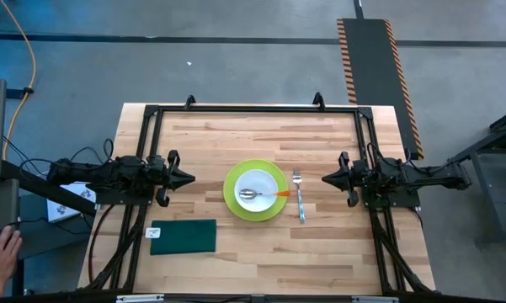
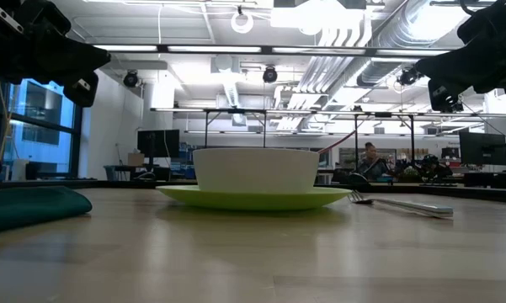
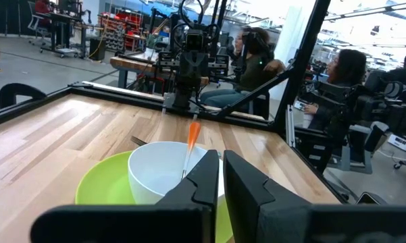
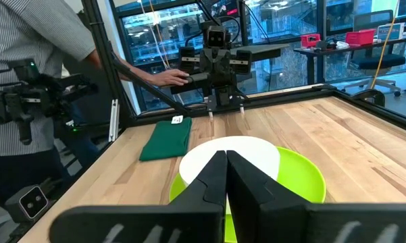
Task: Set table place
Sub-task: Return to Home Position
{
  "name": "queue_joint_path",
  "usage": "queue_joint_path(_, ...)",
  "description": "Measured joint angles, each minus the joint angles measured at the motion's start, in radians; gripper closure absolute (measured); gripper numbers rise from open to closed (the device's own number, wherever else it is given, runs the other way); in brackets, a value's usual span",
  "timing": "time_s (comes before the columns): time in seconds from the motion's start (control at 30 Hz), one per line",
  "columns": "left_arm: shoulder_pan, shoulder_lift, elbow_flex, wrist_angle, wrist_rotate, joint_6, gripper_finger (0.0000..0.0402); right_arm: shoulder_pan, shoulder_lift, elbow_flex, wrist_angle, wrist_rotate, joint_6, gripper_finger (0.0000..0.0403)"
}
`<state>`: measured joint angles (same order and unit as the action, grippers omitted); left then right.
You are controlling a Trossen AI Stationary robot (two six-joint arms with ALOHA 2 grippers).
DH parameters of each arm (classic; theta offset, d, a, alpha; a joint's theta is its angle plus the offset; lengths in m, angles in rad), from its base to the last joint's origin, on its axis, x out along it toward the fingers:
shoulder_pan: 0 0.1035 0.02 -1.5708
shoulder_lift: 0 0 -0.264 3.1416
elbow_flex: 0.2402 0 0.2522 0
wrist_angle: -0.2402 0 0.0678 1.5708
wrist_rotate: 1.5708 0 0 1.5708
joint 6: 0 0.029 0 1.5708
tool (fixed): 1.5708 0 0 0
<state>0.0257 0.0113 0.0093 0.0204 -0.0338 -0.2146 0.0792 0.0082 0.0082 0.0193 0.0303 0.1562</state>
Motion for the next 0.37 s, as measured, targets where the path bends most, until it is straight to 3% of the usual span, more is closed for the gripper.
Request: queue_joint_path(0.37, 0.000, 0.000, 0.000, 0.000, 0.000, 0.000, 0.0389, 0.000, 0.000, 0.000, 0.000, 0.000, 0.000, 0.0403)
